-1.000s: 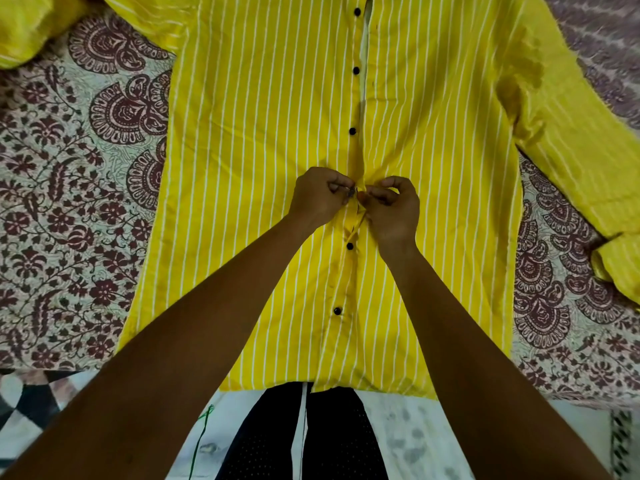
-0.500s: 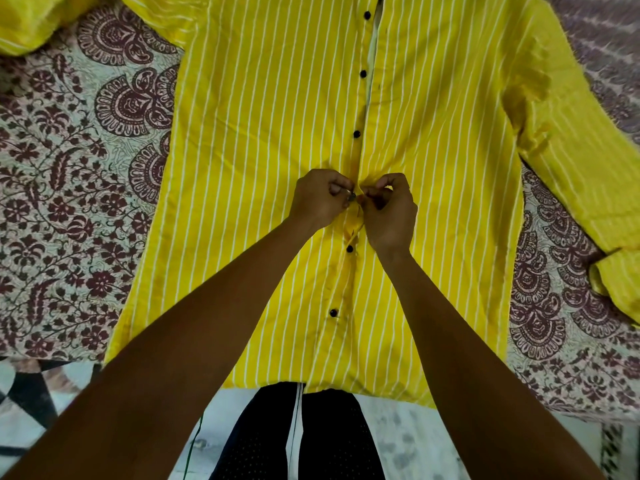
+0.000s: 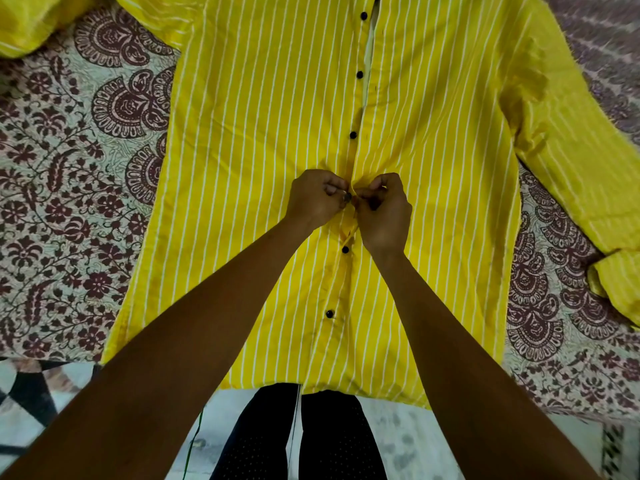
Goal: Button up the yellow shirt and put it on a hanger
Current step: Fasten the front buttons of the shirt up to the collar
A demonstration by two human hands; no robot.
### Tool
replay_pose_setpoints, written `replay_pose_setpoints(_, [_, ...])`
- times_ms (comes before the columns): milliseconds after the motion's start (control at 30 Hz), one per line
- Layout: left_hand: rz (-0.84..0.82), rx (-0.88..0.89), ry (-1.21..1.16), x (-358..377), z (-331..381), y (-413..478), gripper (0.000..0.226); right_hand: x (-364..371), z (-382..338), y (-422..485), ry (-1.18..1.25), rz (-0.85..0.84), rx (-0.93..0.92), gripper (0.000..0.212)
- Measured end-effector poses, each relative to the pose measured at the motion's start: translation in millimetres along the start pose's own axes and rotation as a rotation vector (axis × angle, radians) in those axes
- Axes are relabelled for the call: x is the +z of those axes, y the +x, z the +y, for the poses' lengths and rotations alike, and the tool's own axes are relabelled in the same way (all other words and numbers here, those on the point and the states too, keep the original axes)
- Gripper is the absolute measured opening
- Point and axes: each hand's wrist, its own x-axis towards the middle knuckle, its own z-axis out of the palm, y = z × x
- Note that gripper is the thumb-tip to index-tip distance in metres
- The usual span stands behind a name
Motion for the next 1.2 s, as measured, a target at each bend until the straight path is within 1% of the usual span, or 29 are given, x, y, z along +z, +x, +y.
replay_pose_setpoints(100, [0.018, -0.014, 0.009, 1, 2, -1, 0.018, -3, 0, -2, 0.009, -0.028, -0.032, 0.025])
replay_pose_setpoints(167, [0.017, -0.028, -0.021, -1, 3, -1, 0.017, -7, 0, 1, 0.049, -0.066, 0.024, 0.024])
replay_pose_setpoints(300, [0.030, -0.074, -0.044, 0, 6, -6, 0.014, -12, 1, 12, 0.159, -0.108, 0.167, 0.042])
replay_pose_setpoints(367, [0.073, -0.099, -0.058, 2, 10, -9, 0.004, -10, -2, 14, 0.143, -0.106, 0.177, 0.046])
replay_pose_setpoints(400, [0.092, -0.116, -0.077, 3, 12, -9, 0.002, -9, -3, 15, 0.122, -0.096, 0.166, 0.047])
replay_pose_setpoints(500, [0.113, -0.152, -0.133, 3, 12, -8, 0.021, -5, -7, 14, -0.008, -0.065, 0.096, 0.049])
replay_pose_setpoints(600, [0.133, -0.179, -0.170, 5, 8, -5, 0.029, -4, -8, 11, -0.072, -0.062, 0.050, 0.052])
replay_pose_setpoints(667, [0.149, -0.161, -0.139, 6, 6, -2, 0.031, -5, -10, 12, -0.075, -0.070, 0.069, 0.052])
replay_pose_setpoints(767, [0.178, -0.149, -0.136, 8, 3, -1, 0.034, -2, -10, 17, 0.013, -0.089, 0.232, 0.051])
replay_pose_setpoints(900, [0.241, 0.002, -0.052, 10, -2, -6, 0.039, 3, -13, 24, 0.208, -0.117, 0.478, 0.047])
replay_pose_setpoints(967, [0.259, 0.073, -0.027, 11, -5, -10, 0.033, 1, -16, 28, 0.352, -0.150, 0.605, 0.044])
replay_pose_setpoints(1067, [0.297, 0.155, -0.029, 15, -7, -15, 0.021, -4, -19, 29, 0.484, -0.175, 0.799, 0.026])
replay_pose_setpoints(1100, [0.300, 0.164, -0.029, 15, -7, -16, 0.018, -3, -20, 27, 0.492, -0.156, 0.812, 0.027])
replay_pose_setpoints(1133, [0.290, 0.158, -0.019, 14, -6, -16, 0.015, -1, -19, 27, 0.430, -0.134, 0.758, 0.031])
replay_pose_setpoints(1167, [0.265, 0.142, 0.003, 12, -4, -15, 0.012, 1, -17, 27, 0.291, -0.118, 0.653, 0.036])
replay_pose_setpoints(1200, [0.228, 0.128, 0.035, 10, -1, -14, 0.012, 1, -16, 29, 0.091, -0.124, 0.519, 0.040])
